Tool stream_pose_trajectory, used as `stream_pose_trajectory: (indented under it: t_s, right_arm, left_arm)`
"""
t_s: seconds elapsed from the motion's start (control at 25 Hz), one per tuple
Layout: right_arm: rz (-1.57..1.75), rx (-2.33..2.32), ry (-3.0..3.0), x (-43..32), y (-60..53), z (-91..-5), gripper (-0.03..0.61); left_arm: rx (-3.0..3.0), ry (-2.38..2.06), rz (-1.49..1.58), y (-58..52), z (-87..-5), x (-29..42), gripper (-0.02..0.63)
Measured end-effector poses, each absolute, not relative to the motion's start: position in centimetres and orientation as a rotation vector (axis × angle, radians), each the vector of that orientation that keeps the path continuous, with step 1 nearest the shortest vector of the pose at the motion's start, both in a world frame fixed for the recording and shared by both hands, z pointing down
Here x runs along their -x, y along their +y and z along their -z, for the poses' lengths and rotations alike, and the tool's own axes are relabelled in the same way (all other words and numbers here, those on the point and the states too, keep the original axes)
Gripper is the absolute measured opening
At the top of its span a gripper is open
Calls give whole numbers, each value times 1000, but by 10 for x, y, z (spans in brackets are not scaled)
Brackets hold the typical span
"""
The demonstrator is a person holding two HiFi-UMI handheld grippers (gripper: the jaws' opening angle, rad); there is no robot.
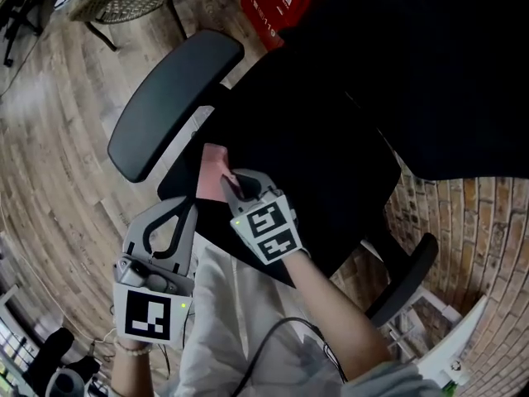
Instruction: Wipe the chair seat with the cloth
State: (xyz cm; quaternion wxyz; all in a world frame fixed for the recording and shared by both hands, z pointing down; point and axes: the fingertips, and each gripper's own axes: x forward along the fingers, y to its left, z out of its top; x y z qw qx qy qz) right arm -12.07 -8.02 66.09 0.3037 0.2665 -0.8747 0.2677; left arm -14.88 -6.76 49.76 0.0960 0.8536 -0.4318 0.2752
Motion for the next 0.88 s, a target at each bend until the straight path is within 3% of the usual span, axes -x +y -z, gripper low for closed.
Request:
stream_pose_trajectory:
  t_s: [0.4, 0.88]
  right_arm:
    - [-664, -619, -2335, 139, -66, -656, 55]
    - [-600, -856, -2203, 20, -114, -673, 55]
  left_arm:
    - [-2537, -1316, -833, -75, -490, 161, 18]
    - [-2646, -1208, -800, -99, -489, 110, 18]
